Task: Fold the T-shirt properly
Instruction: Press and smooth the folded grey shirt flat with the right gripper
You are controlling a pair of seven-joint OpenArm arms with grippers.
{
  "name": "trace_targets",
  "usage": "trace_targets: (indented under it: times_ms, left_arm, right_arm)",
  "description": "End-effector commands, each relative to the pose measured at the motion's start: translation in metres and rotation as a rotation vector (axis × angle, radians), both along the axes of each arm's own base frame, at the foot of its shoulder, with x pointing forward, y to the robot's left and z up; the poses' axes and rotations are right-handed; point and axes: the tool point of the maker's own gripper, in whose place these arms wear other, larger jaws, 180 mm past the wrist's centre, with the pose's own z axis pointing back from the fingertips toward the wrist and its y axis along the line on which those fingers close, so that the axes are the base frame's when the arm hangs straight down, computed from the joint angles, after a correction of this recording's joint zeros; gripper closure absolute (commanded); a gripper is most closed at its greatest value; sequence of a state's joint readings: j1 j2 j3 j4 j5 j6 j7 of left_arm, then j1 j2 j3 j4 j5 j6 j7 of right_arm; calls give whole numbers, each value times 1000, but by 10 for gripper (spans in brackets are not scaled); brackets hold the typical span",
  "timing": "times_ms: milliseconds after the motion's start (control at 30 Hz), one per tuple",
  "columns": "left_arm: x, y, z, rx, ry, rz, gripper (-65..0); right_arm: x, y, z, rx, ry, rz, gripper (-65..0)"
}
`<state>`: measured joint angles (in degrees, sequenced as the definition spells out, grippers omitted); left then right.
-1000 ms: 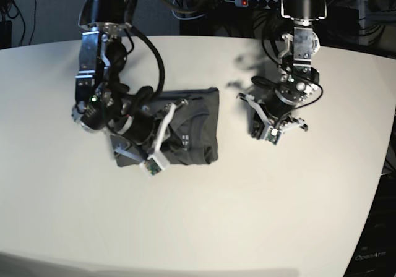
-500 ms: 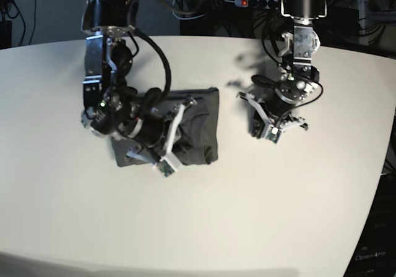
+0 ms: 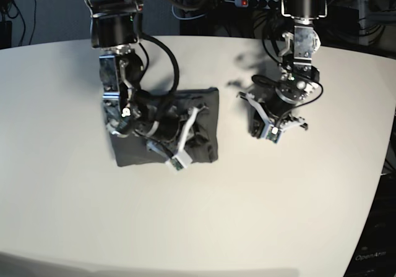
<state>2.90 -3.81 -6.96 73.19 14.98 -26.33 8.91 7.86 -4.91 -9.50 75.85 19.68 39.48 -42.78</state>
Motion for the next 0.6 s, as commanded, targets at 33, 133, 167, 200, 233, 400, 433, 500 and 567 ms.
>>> trace_targets:
  times_ms: [33, 133, 167, 200, 233, 400, 433, 500, 567]
  left_arm:
    - [-16, 8, -20, 71, 96, -10, -48]
    - [-16, 8, -20, 71, 97, -10, -48]
    - [-16, 8, -20, 71, 97, -10, -48]
    - [-16, 8, -20, 71, 97, -10, -48]
    - [-16, 8, -20, 71, 97, -10, -48]
    - [-16, 8, -20, 71, 97, -10, -48]
    - [-16, 8, -20, 71, 97, -10, -48]
    - [-16, 8, -20, 71, 96, -10, -48]
    - [-16, 8, -20, 71, 96, -10, -48]
  right_arm:
    - [8, 6, 5, 59, -22, -11, -7]
    - [3, 8, -7, 74, 13, -18, -7]
    - [3, 8, -8, 73, 16, -18, -7]
    - [2, 8, -8, 71, 18, -16, -7]
    - [4, 8, -5, 69, 8, -15, -7]
    - [7, 1, 26, -3, -66, 14, -7]
    - [8, -1, 37, -19, -95, 17, -7]
    - [8, -5, 57, -51, -147, 22, -7]
    - [9, -8, 74, -75, -187, 20, -7]
